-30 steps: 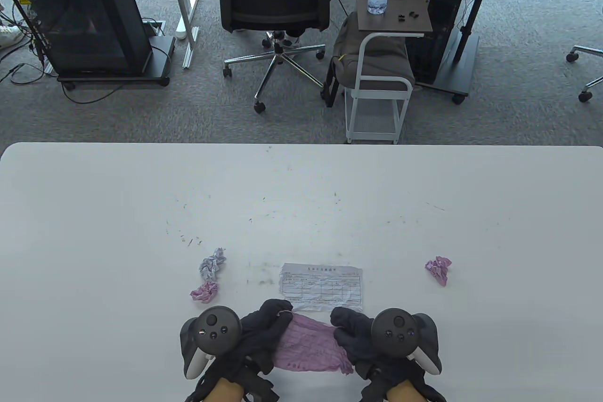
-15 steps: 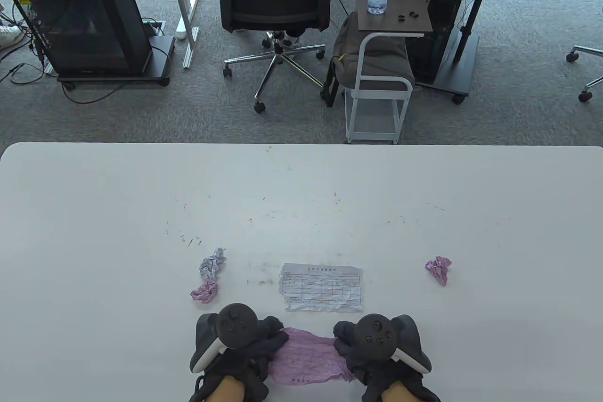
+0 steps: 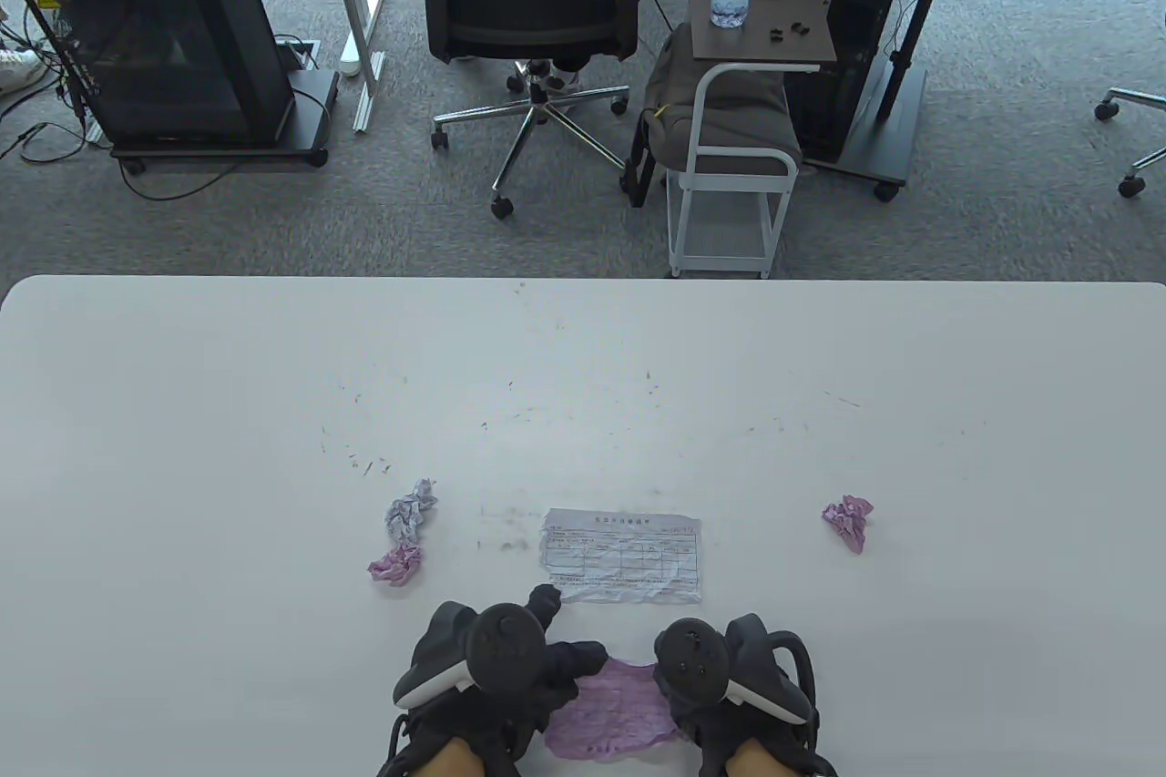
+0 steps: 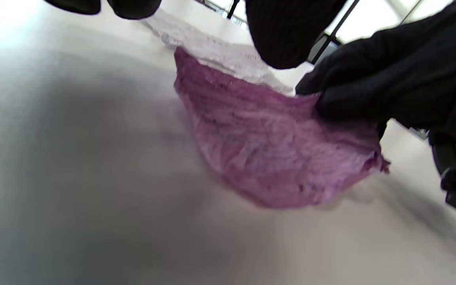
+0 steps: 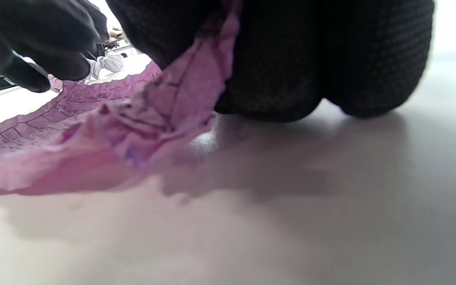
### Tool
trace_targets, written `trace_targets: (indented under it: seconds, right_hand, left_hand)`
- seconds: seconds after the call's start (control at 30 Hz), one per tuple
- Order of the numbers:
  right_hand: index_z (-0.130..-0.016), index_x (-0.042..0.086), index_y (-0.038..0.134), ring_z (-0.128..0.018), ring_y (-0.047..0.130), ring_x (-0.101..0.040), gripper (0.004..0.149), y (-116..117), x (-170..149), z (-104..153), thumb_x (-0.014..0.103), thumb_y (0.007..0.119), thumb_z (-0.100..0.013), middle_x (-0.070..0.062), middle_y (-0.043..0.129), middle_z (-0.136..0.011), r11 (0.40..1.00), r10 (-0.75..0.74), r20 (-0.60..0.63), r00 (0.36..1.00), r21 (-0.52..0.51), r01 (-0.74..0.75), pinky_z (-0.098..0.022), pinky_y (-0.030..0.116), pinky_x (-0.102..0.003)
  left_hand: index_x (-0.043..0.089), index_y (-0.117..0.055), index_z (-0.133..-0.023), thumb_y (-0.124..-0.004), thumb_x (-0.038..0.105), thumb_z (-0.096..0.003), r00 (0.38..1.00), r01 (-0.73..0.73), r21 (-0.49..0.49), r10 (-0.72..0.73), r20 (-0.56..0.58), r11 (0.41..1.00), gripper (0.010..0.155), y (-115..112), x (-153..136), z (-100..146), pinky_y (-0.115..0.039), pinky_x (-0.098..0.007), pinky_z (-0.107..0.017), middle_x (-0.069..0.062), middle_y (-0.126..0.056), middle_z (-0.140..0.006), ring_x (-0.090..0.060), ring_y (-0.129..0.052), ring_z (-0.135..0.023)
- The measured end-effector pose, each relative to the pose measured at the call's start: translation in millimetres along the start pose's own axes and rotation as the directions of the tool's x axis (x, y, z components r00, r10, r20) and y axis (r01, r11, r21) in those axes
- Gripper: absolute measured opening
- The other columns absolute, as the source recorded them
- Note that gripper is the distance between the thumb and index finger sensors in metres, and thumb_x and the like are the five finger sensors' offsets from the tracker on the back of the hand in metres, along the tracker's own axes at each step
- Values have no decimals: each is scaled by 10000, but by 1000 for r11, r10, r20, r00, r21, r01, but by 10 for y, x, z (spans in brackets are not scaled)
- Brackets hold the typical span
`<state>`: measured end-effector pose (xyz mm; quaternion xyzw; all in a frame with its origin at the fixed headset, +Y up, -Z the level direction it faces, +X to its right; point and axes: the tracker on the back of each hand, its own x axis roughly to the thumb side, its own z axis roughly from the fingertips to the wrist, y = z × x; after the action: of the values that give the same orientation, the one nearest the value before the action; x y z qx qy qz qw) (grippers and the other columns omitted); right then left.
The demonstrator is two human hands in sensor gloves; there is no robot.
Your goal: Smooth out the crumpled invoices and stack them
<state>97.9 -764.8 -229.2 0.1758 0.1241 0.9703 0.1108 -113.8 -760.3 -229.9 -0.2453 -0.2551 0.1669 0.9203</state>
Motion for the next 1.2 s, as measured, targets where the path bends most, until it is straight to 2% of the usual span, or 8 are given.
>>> trace_targets:
  seconds: [0.13,0.2,0.33,0.53,0.77,1.0,1.13,1.2]
  right_hand:
    - [-906,70,711,-430,969,-251,415,5,4,0,256,777,-541,-131,934,-645,1000,9,7,1000,-4,-9,-349,889,-463]
    - [-905,71,712,-431,969,-251,413,5,1,1,252,779,-540,-130,934,-647,1000,8,7,1000,-5,-8,-348,889,-463]
    - [-913,78,704,-453,968,-262,425,-5,-23,-1,242,793,-532,-135,929,-667,1000,16,-7,1000,-11,-16,-362,886,-472]
    - [-946,85,664,-529,941,-302,457,-37,-66,-1,198,810,-528,-165,886,-747,999,0,-67,998,39,3,-412,860,-504]
    - [-961,84,642,-552,928,-303,497,-59,-153,22,191,832,-514,-174,861,-773,998,32,-138,990,53,-25,-428,853,-505]
    - [-958,85,645,-540,929,-292,499,-78,-300,65,200,836,-511,-169,864,-764,999,-35,-210,977,19,40,-419,855,-493]
    - [-958,80,642,-547,929,-301,491,-120,-425,115,201,828,-520,-176,859,-773,1000,-3,-282,959,-6,1,-421,857,-499]
    - [-961,73,633,-565,919,-327,485,-194,-449,154,198,815,-529,-201,833,-800,997,-25,-277,960,-73,5,-423,852,-512]
  left_hand:
    - [356,-577,-1085,-783,293,-584,985,126,-179,-145,-96,976,545,-165,13,-104,-416,-740,-668,-161,7,-1109,-652,-230,-992]
    - [406,-470,-1082,-762,327,-586,976,149,-213,-178,-127,966,580,-187,5,-120,-377,-730,-670,-158,47,-1090,-638,-156,-984]
    - [422,-387,-1083,-752,370,-580,970,98,-253,-149,-192,963,624,-197,-40,-122,-338,-728,-668,-163,48,-1092,-631,-93,-973]
    - [394,-261,-1086,-791,416,-535,957,1,-288,-84,-276,958,765,-192,-162,-100,-263,-713,-655,-137,79,-1076,-575,19,-957]
    - [395,-196,-1072,-822,449,-502,956,-14,-329,-84,-283,944,848,-205,-166,-103,-224,-715,-647,-123,122,-1050,-558,79,-940]
    - [401,-186,-1069,-822,459,-497,958,-17,-328,-79,-277,944,857,-203,-168,-93,-210,-715,-641,-117,128,-1047,-552,94,-935]
    - [400,-211,-1073,-831,465,-491,961,-12,-310,-75,-267,951,854,-201,-179,-89,-210,-718,-639,-116,110,-1057,-555,86,-939]
    - [398,-211,-1074,-834,462,-491,961,-17,-310,-70,-267,951,855,-200,-179,-89,-208,-719,-638,-116,111,-1056,-555,89,-937]
